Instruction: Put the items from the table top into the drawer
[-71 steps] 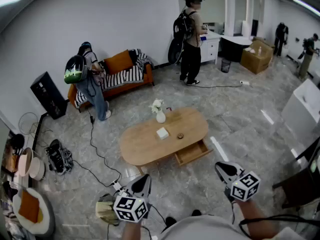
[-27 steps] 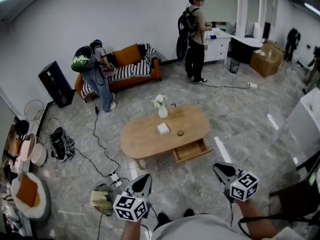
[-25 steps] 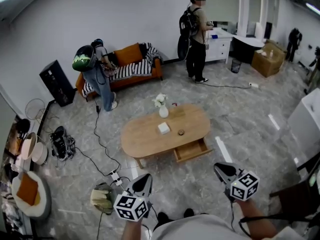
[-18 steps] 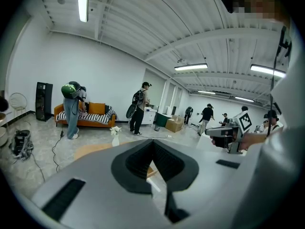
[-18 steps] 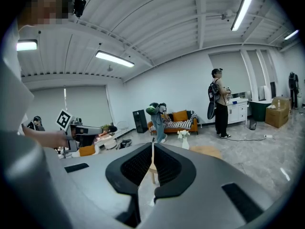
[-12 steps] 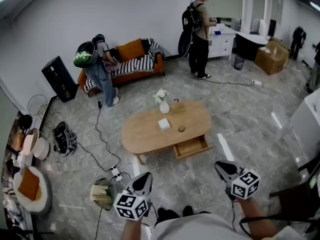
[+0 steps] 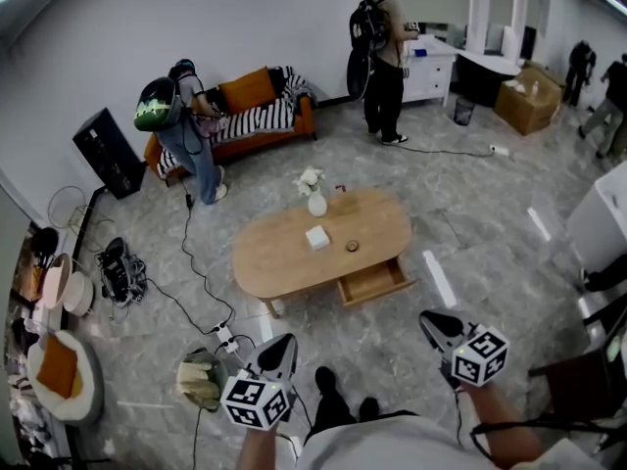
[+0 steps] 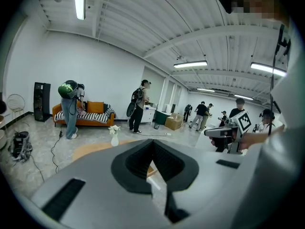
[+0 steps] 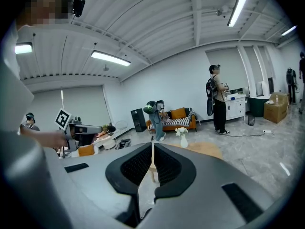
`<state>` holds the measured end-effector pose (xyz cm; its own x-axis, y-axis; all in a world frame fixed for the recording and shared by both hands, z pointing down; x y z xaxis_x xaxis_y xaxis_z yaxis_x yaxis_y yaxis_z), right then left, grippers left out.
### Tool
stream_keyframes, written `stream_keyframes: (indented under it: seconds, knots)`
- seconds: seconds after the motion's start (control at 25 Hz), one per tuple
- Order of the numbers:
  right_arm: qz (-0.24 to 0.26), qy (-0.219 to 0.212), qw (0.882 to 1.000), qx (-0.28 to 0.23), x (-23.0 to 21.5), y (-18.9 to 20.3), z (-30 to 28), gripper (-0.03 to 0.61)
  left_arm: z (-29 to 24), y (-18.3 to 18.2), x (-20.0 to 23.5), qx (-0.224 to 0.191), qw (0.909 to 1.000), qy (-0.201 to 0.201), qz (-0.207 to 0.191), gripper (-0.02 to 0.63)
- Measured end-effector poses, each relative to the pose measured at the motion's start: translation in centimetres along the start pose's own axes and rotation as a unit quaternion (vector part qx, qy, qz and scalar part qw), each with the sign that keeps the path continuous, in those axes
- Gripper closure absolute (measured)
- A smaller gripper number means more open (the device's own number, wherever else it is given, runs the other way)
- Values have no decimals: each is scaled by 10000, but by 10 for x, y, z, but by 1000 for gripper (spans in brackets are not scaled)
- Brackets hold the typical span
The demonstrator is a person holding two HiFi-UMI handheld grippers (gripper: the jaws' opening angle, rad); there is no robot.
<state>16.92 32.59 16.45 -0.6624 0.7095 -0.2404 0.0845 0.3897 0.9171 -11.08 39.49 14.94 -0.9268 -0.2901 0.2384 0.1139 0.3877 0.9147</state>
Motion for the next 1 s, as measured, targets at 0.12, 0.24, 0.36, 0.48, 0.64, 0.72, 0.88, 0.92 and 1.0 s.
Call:
stream_keyframes:
  seconds: [0.12, 0.24, 0.36, 0.48, 0.64, 0.72, 0.88, 0.92, 1.0]
  knots:
    - [-22, 96, 10000, -12, -5, -4, -7, 537, -10, -4, 7, 8, 10000, 96, -23, 613]
    - [-16, 170, 9999, -27, -8, -10, -18, 537, -21, -10, 18, 24, 9998, 178, -68, 613]
    - [-7, 226, 9997, -41, -11, -14, -31, 537, -33, -16, 30, 27, 9996, 253, -80, 613]
    - [-15, 281, 9996, -41, -12, -24, -48, 537, -44, -25, 45, 55, 9994, 320, -85, 613]
    - [-26, 352, 9994, -25, -14, -32, -69, 537, -59, -34, 66, 90, 9992, 392, -71, 614]
    - [-37, 395, 9992, -14, -16, -35, -80, 537, -66, -38, 76, 119, 9990, 426, -79, 614]
    - [-78, 505, 9987, -17, -21, -40, -99, 537, -80, -42, 95, 208, 9985, 500, -120, 614]
    - [-84, 533, 9985, -13, -21, -41, -104, 537, -82, -44, 101, 226, 9983, 521, -121, 614]
    - [-87, 582, 9983, -8, -20, -44, -114, 537, -87, -46, 113, 257, 9980, 568, -122, 614]
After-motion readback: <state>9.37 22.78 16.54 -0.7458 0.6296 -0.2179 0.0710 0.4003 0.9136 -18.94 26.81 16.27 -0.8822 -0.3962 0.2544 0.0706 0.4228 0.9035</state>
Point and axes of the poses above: the fingertips, and each gripper's own axes: z backward along the fingers, x to its left, y out of its underside, the point moved 2 cm from there along z, backward along the fingers
